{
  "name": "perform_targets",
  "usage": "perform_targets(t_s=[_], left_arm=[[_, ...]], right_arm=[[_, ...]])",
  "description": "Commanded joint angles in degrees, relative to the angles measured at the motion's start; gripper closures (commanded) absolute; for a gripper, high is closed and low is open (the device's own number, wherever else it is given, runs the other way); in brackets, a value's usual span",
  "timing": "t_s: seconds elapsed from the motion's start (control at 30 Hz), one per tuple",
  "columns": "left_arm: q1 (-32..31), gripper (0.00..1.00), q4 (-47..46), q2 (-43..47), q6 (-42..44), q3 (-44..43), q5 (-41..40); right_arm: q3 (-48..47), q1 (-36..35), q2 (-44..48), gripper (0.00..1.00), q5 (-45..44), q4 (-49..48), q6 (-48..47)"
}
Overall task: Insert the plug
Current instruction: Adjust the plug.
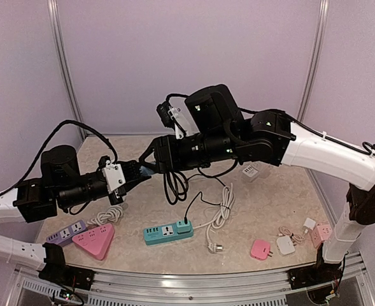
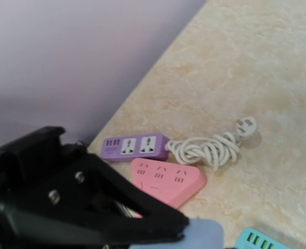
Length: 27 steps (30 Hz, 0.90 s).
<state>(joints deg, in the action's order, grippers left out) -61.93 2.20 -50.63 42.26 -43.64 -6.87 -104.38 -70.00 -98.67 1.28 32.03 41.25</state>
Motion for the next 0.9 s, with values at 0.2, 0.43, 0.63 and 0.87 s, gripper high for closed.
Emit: perform_targets(t_s=[0.2,0.43,0.63,0.87], left_arm=[[2.8,1.0,-0.6,4.5,-19.7,-4.0,19.4],[3.6,1.0,-4.6,9.7,-14.2,-5.1,31.1],[-1.4,1.0,-7.6,13.3,-6.5,-4.7,31.2],[-0.8,1.0,-9.3,13.2,-13.6,-2.2,26.2]], right_arm=[[-1.0,-0.1,12.1,0.0,3.2,-8.3,-29.7],[14.9,1.2,28.6,0.01,1.2,-21.9,-40.1],[13.8,1.3,26.0,0.06,-5.8,-16.9,-46.1],[1.8,-4.5,13.4,0.09,7.7,-5.6,-59.2]])
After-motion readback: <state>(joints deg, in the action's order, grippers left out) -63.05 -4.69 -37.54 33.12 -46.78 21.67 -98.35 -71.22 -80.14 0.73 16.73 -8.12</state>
